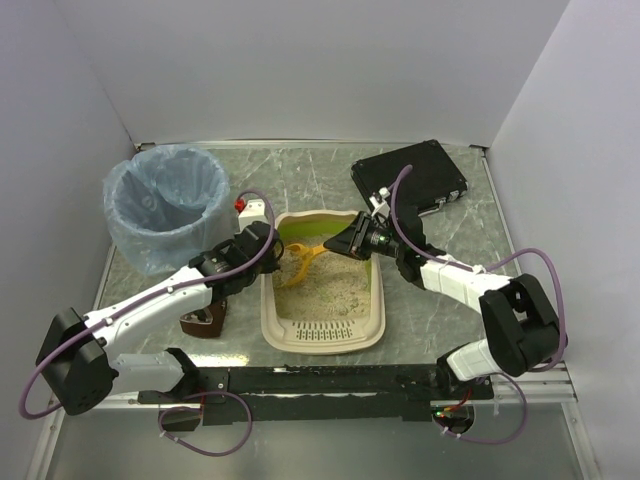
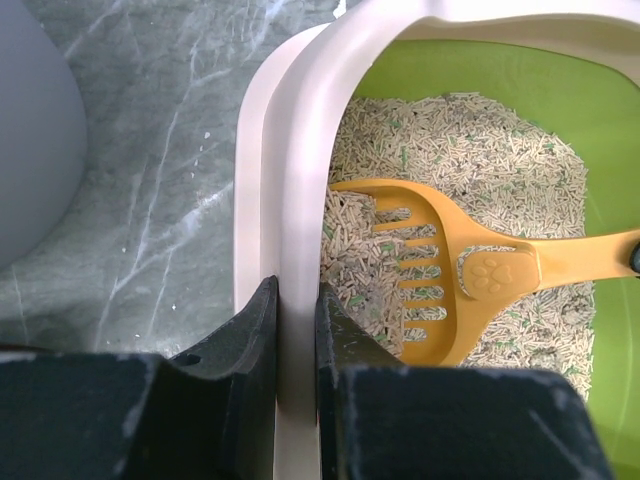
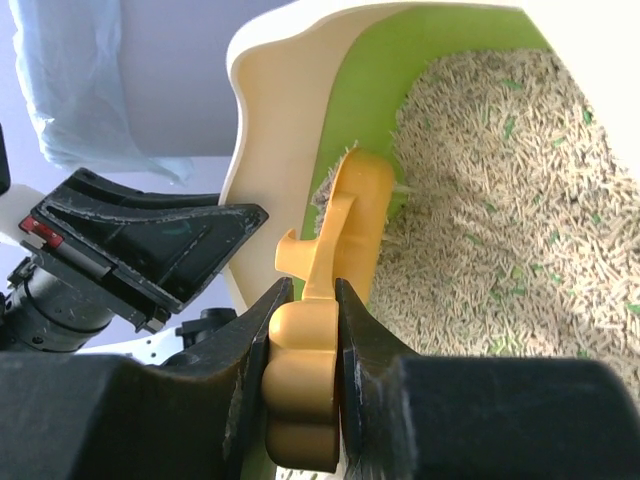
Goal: Clean the litter box
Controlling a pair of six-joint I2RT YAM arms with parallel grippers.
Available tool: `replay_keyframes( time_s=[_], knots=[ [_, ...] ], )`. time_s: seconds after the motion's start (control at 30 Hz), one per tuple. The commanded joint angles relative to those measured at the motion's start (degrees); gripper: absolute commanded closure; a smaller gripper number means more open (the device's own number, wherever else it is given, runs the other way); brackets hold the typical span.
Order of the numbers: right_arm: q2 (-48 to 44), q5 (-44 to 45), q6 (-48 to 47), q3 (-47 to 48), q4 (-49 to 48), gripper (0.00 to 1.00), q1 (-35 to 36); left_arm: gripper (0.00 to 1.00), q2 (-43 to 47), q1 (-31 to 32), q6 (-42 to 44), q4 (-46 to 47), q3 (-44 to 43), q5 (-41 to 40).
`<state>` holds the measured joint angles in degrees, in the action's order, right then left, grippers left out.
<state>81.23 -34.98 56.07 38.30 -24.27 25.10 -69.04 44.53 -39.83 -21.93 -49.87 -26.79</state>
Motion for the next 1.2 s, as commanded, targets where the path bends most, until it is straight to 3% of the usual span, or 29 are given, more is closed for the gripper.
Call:
replay_keyframes(
  time_s=[0.0,0.17,0.5,0.6,0.8,1.03,1.17],
  knots=[
    [-1.1,0.5,-0.5,4.8,-3.0,1.0,-0.8,0.99,3.7,-1.2,-3.0,8.6,-2.2,-0.7],
    [1.3,3.4,-5.7,8.6,4.5,1.0,2.7,0.99,3.6,-1.1,-1.6,11.5,-2.4,2.7],
    [6.0,2.0,-3.8,7.2,0.1,1.0,6.2,0.99,3.1,-1.2,-2.3,12.5,-1.1,3.9],
    [6.0,0.0,-1.6,7.1,-1.7,1.0,5.8,0.99,2.9,-1.0,-2.6,12.2,-0.9,3.1],
    [3.5,-0.6,-7.7,12.4,4.9,1.0,5.9,0.99,3.4,-1.1,-3.0,11.4,-0.3,2.2],
    [4.7,-7.3,-5.9,14.3,2.7,1.0,5.2,0.99,5.0,-1.1,-3.1,11.7,-0.1,3.1],
    [2.1,-5.3,-7.1,14.6,5.5,1.0,3.6,0.99,7.2,-1.0,-4.0,11.3,-0.5,3.1]
  ],
)
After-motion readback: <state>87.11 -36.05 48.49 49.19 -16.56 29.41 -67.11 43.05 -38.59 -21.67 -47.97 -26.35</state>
